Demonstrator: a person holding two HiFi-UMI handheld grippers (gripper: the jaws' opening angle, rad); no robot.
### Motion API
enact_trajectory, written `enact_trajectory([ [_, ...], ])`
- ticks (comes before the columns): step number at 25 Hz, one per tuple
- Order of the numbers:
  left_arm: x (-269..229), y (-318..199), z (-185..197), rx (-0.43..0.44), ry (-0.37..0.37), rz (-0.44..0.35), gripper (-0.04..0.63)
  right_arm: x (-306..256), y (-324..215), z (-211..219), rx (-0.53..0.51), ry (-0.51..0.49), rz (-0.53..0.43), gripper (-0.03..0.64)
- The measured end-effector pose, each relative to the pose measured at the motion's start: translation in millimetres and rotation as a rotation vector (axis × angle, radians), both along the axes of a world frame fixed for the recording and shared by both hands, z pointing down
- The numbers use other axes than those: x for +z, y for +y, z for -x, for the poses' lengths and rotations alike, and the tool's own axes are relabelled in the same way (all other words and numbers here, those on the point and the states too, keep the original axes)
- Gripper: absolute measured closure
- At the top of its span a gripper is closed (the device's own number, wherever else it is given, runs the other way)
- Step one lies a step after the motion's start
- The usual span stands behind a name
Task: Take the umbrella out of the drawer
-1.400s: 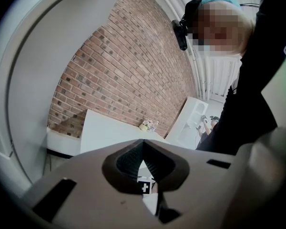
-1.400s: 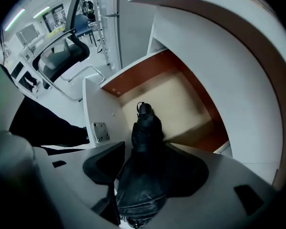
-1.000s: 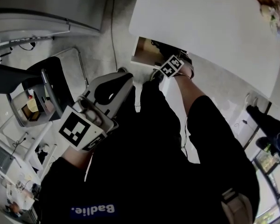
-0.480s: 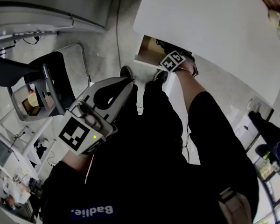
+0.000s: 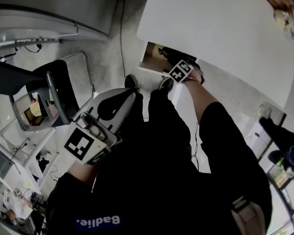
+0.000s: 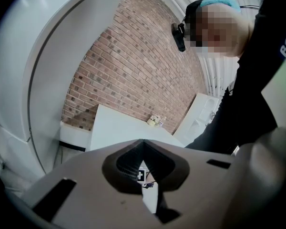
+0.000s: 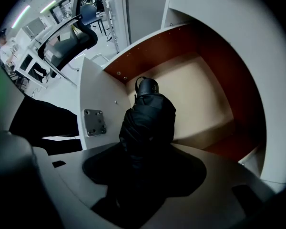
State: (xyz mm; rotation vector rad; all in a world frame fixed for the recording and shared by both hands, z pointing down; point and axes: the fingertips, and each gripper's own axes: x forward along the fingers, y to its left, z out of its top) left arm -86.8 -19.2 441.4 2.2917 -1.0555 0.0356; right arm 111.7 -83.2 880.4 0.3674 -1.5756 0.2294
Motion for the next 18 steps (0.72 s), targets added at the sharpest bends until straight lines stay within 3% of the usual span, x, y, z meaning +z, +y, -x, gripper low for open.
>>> enact_trajectory([
  [10,-24,2,-7,0.032,0.009,-0.035,0.598,-78,31,15,-0.035,-0.099,-0.017,0.345],
  [18,-58,-9,-21,0.081,0.041,-0.100,0.598,-158,26,19,0.064,-0.208,-0.058,0.345],
])
